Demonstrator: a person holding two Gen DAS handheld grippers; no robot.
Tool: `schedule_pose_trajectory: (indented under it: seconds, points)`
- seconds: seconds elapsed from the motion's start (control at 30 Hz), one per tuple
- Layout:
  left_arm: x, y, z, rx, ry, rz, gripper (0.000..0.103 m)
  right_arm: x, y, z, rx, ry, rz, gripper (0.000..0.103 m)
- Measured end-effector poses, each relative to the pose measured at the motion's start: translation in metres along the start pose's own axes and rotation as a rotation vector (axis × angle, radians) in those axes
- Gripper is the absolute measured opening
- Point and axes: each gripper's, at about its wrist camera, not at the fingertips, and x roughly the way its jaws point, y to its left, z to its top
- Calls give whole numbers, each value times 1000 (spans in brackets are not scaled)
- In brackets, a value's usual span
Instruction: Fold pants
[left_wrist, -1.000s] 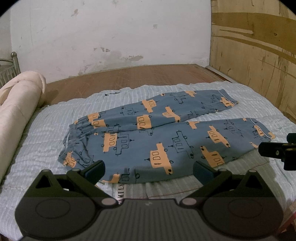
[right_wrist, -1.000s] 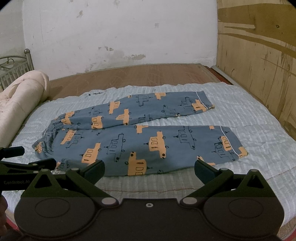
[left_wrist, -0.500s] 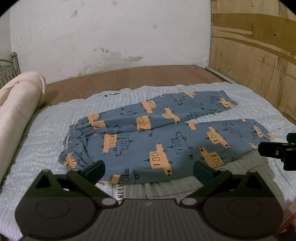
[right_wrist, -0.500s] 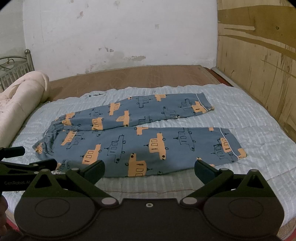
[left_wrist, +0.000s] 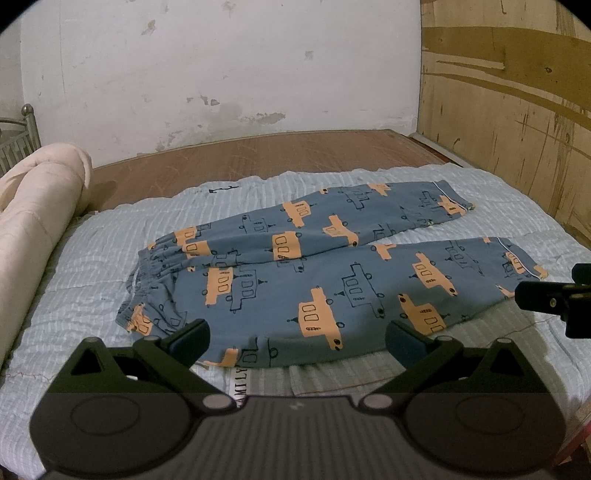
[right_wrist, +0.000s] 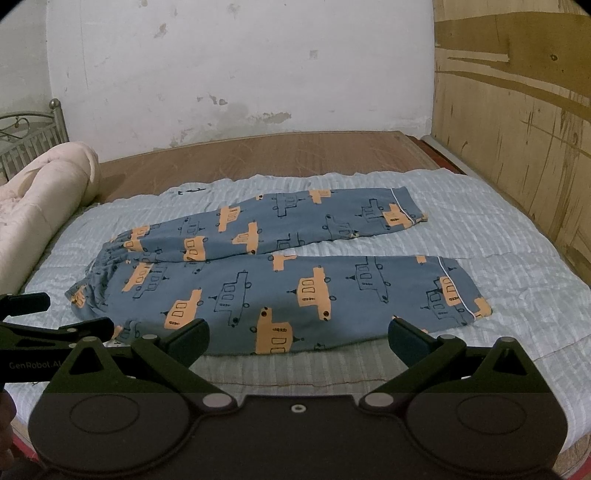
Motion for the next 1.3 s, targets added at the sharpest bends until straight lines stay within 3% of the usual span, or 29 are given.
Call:
schedule_pose_trajectory:
  seconds: [0.8, 1.1, 1.3]
  points:
    - [8, 3, 0, -6, 19, -26, 103, 4, 1, 2, -4, 7, 5, 102]
    - [49, 45, 8, -60, 43, -74, 103, 40, 1, 6, -42, 43, 45, 102]
    - [93, 93, 35, -36, 47, -68, 103, 81, -6, 42, -45, 67, 170, 102]
